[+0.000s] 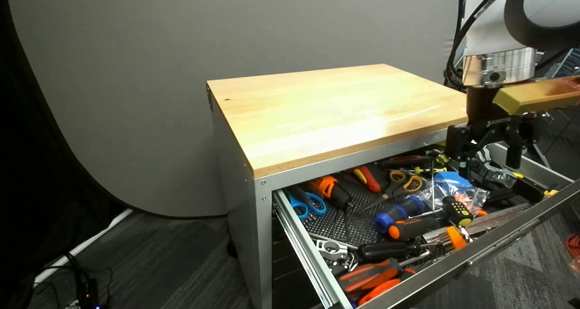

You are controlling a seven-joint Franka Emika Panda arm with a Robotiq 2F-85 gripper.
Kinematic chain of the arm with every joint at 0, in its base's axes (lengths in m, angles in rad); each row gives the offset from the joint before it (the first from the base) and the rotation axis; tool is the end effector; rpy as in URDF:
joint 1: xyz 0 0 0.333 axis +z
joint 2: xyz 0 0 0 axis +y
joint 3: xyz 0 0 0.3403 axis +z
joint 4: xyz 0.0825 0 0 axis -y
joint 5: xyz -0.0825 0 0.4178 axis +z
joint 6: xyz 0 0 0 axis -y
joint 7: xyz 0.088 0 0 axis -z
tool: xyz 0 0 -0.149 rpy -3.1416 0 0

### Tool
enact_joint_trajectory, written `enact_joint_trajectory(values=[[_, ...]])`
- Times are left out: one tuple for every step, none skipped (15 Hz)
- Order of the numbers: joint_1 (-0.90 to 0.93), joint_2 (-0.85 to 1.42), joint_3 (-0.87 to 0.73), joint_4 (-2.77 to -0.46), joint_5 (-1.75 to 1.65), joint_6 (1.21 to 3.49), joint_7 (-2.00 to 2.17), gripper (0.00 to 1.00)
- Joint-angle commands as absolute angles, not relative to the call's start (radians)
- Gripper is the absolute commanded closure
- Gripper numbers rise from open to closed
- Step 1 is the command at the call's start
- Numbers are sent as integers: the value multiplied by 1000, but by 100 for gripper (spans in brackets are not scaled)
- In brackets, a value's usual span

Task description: Take the black screw driver from the top of the cabinet and put in the open drawer the close the drawer

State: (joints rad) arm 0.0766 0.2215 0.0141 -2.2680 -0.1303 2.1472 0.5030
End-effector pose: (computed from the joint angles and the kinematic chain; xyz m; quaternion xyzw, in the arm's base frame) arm 0.5066 0.0363 0.1953 0.9716 -0.1579 -0.1489 0.0939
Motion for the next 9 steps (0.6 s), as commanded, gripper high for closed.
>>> enact_joint_trajectory(values=[[85, 220, 6, -2267, -127, 2146, 498, 0], [89, 193, 13, -2275, -140, 2147, 470, 0], [85, 185, 8, -2273, -157, 2138, 451, 0], [74, 179, -2, -2267, -164, 2129, 430, 0], [66, 174, -11, -2266, -170, 2128, 424, 0], [58, 165, -23, -2268, -181, 2124, 414, 0], [50, 160, -35, -2271, -192, 2121, 402, 0], [41, 157, -48, -2271, -210, 2118, 400, 0], [28, 156, -61, -2270, -217, 2110, 390, 0]])
